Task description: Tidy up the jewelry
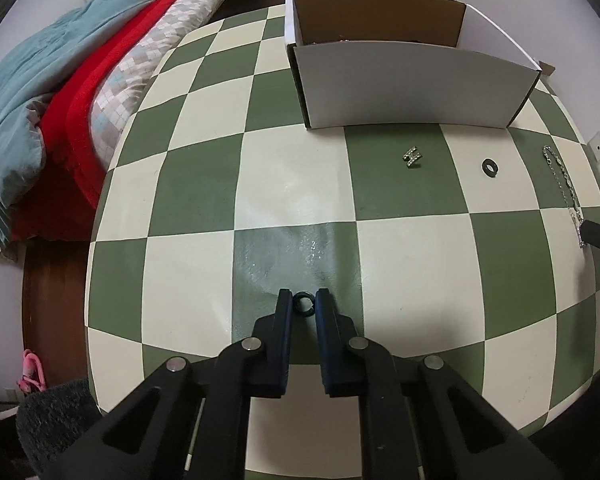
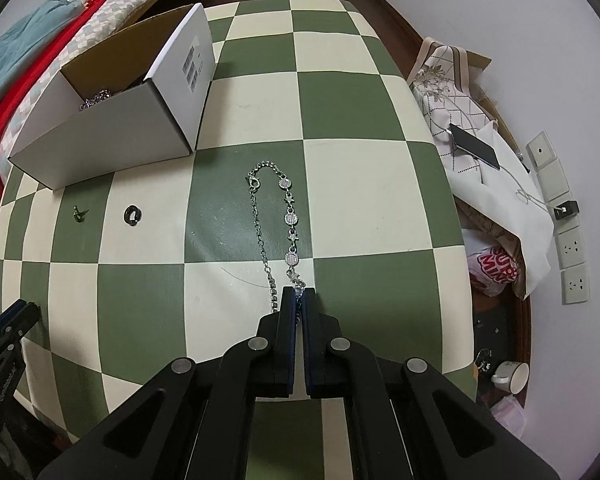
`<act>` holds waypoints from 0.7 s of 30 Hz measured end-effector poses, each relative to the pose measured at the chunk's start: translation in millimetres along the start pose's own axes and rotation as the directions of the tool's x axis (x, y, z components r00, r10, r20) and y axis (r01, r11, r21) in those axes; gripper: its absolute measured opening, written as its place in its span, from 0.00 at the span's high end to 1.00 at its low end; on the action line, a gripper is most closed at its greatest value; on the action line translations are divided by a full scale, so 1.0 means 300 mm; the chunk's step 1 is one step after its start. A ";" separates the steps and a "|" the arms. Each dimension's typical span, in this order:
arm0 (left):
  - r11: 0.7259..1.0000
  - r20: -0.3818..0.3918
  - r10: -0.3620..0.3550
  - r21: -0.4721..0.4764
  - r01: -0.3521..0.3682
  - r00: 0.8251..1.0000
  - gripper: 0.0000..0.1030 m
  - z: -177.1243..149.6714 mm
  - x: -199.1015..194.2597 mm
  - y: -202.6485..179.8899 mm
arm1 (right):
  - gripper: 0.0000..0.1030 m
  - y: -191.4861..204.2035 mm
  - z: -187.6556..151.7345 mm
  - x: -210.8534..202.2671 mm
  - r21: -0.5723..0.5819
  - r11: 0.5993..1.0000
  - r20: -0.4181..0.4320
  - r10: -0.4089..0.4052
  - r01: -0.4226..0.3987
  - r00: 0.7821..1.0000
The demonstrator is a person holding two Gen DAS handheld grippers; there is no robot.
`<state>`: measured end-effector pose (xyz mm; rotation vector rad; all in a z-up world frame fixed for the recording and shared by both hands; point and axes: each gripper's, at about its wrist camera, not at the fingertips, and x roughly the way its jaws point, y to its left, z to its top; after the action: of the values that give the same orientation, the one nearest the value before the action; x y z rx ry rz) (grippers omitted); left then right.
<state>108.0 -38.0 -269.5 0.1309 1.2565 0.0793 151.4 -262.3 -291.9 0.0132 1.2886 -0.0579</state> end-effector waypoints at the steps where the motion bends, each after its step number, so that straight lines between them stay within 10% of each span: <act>1: 1.000 0.000 -0.002 0.000 0.002 1.000 0.92 -0.002 -0.001 -0.001 | 0.97 0.000 0.002 0.001 0.000 1.000 0.000 0.001 -0.001 1.000; 21: 0.984 0.126 -0.108 -0.129 0.124 0.986 1.00 0.039 -0.244 0.193 | 1.00 -0.024 0.018 -0.325 0.058 0.987 0.187 0.135 -0.148 0.973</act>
<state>97.3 8.9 -188.7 -0.0551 1.1335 0.0554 129.3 -266.2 -196.7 0.1584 1.0988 0.0174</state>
